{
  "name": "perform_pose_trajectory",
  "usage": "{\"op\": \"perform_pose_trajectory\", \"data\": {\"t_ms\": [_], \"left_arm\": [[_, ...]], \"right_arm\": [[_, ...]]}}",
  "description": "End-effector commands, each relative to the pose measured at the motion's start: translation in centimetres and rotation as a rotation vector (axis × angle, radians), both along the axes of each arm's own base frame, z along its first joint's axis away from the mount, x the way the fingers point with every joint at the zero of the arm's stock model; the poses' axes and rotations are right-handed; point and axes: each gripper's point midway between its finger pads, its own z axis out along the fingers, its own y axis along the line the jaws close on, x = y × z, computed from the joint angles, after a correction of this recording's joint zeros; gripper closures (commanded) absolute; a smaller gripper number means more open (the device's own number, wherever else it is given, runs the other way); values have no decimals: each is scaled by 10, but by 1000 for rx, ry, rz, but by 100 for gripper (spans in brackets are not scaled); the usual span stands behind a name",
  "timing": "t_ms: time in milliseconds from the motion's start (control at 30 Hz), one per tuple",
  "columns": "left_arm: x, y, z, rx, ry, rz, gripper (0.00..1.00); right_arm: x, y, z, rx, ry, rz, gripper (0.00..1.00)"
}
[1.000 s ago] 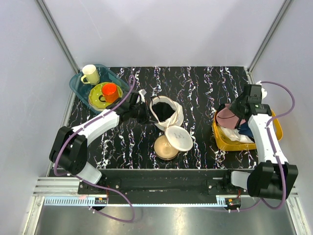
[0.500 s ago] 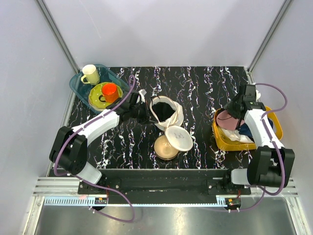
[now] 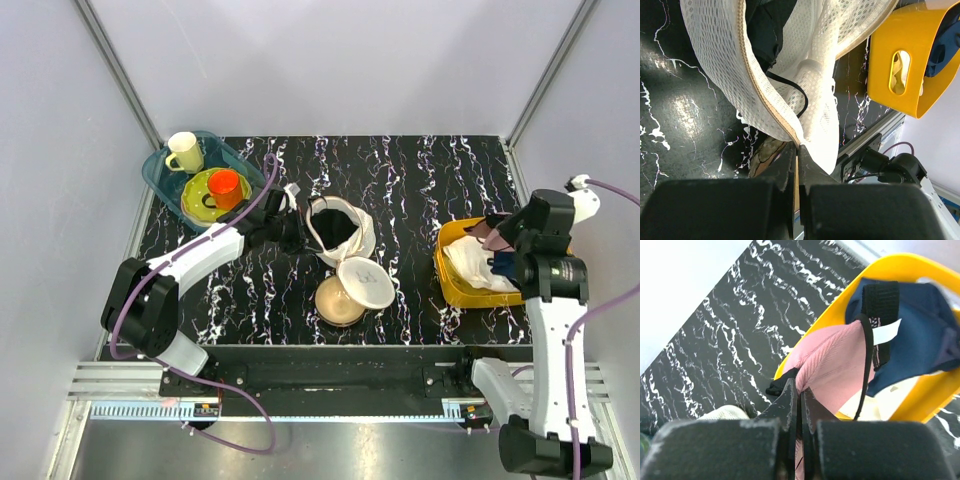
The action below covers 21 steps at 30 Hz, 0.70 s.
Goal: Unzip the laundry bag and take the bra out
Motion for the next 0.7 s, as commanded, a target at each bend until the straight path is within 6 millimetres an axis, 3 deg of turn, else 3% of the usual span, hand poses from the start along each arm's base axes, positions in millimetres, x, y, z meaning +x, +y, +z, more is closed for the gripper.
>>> {"op": "perform_pose_trajectory", "data": {"t_ms": [0, 100, 233, 433, 467, 533, 567, 633, 667], "left_arm": [[3, -5, 22, -38, -66, -30, 100], [4, -7, 24, -38, -72, -36, 100], [5, -7, 23, -38, -68, -35, 100], [4, -7, 20, -36, -57, -38, 100], [4, -7, 20, -35, -57, -39, 100], [4, -6, 18, -31, -52, -38, 100], [4, -6, 19, -31, -54, -38, 100], [4, -6, 18, -29, -53, -36, 100], [3, -6, 19, -30, -56, -38, 100]], "right_arm": [[-37, -25, 45, -122, -29, -110, 100], [-51, -30, 73, -158, -72, -134, 100], [-45, -25, 68, -143, -49, -107, 100], [-8, 1, -5, 14, 57, -9, 100], [-3, 6, -33, 45, 116, 12, 100], [9, 8, -56, 70, 138, 11, 100], [14, 12, -85, 101, 199, 21, 100], [37, 12, -98, 109, 174, 34, 100], [48, 15, -117, 113, 219, 63, 91]]}}
